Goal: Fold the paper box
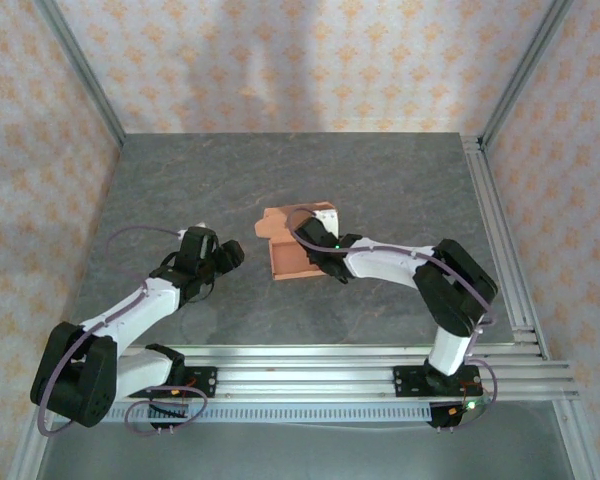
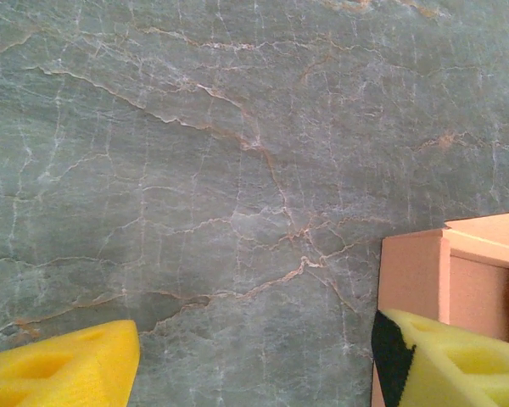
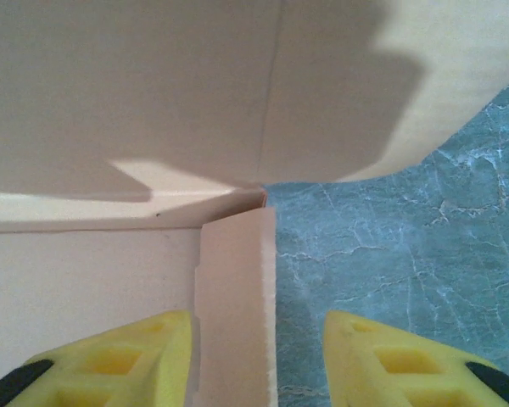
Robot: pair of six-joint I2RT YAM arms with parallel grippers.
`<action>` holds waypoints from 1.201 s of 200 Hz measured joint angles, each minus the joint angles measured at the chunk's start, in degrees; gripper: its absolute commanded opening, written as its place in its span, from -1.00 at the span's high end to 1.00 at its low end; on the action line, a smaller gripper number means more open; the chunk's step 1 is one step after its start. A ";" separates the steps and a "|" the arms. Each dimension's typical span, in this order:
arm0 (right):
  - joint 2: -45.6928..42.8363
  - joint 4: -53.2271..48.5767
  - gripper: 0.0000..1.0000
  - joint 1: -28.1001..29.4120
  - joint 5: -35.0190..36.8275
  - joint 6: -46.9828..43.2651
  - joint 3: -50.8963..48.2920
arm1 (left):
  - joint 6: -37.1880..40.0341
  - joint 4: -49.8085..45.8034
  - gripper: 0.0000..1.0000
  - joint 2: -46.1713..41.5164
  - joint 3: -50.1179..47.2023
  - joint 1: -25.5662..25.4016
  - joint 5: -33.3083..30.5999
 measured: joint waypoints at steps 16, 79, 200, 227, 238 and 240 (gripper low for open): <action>-0.20 0.22 0.33 -0.90 -1.64 -0.07 -0.09 | 0.31 0.02 -0.48 0.00 0.00 0.00 0.09; 0.33 0.42 0.61 -2.99 -7.87 -1.95 -0.09 | 0.72 0.02 -0.50 1.09 0.02 0.00 1.05; 7.06 -7.41 0.93 -0.59 -2.25 -5.25 7.96 | 0.72 0.02 -0.52 1.97 0.04 0.00 1.49; 8.83 -9.75 0.76 0.44 0.72 -6.10 10.10 | 0.50 0.00 -0.52 1.97 0.04 1.01 1.51; 8.92 -10.01 0.76 0.46 0.98 -6.23 10.12 | 0.39 0.00 -0.52 1.90 0.02 2.16 1.53; 8.92 -10.08 0.76 0.46 0.98 -6.27 10.12 | 0.31 0.00 -0.52 1.86 0.02 2.45 1.53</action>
